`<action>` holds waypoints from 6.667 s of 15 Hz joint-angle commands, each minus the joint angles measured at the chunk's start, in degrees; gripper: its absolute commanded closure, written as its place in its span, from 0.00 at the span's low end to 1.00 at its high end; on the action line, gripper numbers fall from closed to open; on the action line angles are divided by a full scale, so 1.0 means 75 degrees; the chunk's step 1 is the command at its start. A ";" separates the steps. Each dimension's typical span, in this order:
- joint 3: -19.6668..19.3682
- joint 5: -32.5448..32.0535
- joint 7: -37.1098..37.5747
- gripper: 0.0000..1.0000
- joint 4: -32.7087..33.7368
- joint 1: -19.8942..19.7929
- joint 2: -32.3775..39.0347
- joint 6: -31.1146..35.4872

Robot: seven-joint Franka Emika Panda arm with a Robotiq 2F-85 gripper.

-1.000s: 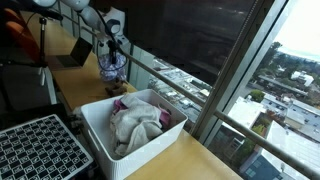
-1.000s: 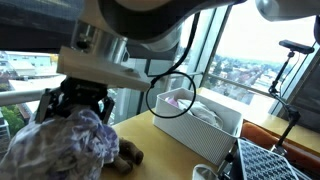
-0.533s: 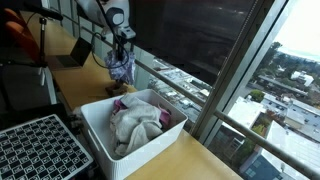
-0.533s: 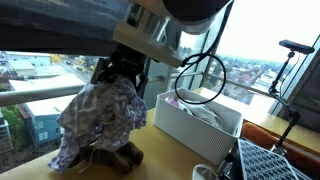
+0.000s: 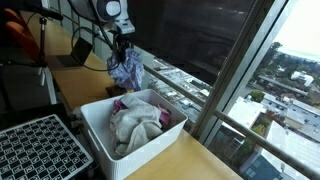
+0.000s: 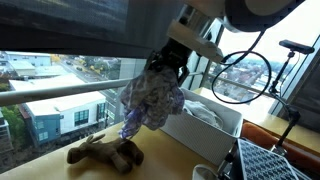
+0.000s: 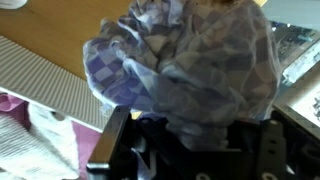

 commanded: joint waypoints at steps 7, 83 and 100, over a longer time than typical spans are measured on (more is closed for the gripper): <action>0.0358 -0.1726 0.1314 1.00 -0.3651 -0.2060 -0.4181 -0.0547; 0.1248 0.0998 -0.1544 0.99 -0.2290 -0.0457 0.1868 0.0582; 0.0447 -0.1731 -0.0581 0.98 -0.3720 -0.2181 -0.3158 -0.0127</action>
